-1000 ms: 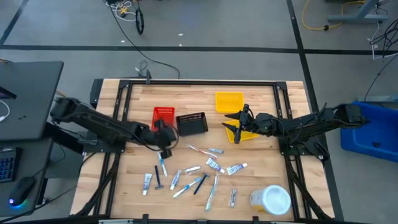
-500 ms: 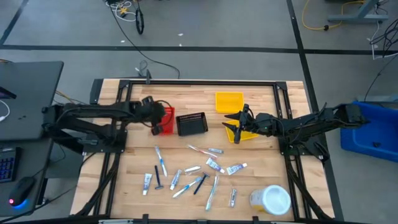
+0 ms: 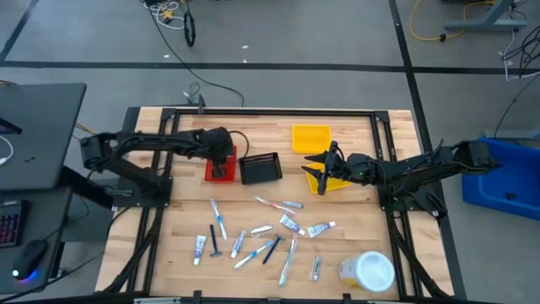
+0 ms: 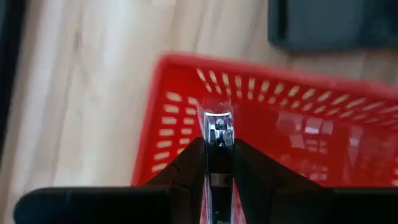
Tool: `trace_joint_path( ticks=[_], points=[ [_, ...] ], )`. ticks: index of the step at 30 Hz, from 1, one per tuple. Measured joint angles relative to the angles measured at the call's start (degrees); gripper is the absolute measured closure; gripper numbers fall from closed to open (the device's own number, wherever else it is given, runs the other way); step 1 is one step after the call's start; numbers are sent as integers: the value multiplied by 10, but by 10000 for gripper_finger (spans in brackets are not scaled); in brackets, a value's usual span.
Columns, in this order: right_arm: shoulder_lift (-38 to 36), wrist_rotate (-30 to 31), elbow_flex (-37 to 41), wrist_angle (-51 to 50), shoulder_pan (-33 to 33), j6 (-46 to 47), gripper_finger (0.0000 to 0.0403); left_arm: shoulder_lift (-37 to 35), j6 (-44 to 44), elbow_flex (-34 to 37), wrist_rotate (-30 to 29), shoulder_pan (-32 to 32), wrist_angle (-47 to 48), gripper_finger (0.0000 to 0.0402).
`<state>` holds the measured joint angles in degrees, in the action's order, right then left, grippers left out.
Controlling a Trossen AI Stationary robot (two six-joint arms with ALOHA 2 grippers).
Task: Pick & Place Travel size toiletries
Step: Put the silver nail cutter into the red bin, then put the white toothpaste into the black bin
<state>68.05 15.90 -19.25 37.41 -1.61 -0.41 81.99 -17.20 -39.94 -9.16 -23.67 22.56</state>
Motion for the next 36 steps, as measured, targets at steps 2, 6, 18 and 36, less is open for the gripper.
trace_joint_path(
  ticks=[2, 6, 18, 36],
  points=[
    [0, 0, 0, -2, 0, 0, 228, 21, -1, 0, 0, -1, -1, 322],
    [0, 0, 0, -3, 0, 0, 223, 52, -2, 0, -2, -3, -13, 326],
    [0, 0, 0, -3, 0, 0, 230, 63, -18, -1, -9, -2, -26, 268],
    [0, 0, 0, -3, 0, 17, 244, 48, 94, -145, -6, 61, 216, 260]
  ],
)
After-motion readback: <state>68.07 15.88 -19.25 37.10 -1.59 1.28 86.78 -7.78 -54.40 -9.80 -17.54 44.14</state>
